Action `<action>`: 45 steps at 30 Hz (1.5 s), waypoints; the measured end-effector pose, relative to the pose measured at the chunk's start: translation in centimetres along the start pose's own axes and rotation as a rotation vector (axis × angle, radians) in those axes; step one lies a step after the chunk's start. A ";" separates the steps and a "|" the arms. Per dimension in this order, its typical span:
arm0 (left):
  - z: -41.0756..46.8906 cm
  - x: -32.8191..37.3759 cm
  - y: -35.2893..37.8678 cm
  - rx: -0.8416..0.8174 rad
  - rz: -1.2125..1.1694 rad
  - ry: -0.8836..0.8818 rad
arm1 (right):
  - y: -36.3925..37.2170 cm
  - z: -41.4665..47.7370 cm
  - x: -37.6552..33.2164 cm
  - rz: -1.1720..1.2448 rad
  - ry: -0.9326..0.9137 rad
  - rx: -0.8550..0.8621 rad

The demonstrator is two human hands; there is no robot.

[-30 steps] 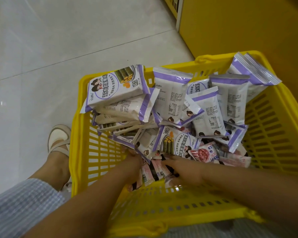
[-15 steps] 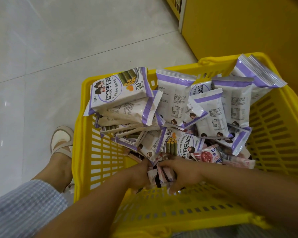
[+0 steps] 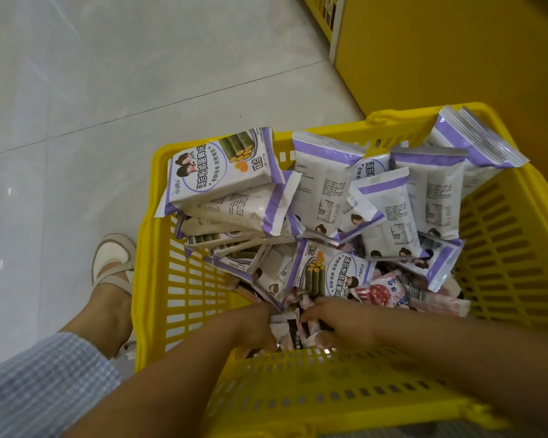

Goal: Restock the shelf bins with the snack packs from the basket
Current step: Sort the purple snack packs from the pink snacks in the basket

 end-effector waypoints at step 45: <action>-1.0 17.3 2.9 0.174 0.105 0.520 | -8.2 -15.1 4.0 -0.559 0.235 0.245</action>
Point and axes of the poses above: each hand's wrist, its own z-axis towards the middle knuckle, its own y-axis out of the palm, x = y × z, the point moved 4 cm from there along z, towards the middle knuckle, and after that the axes turned 1 degree about x, right-handed, at the moved point
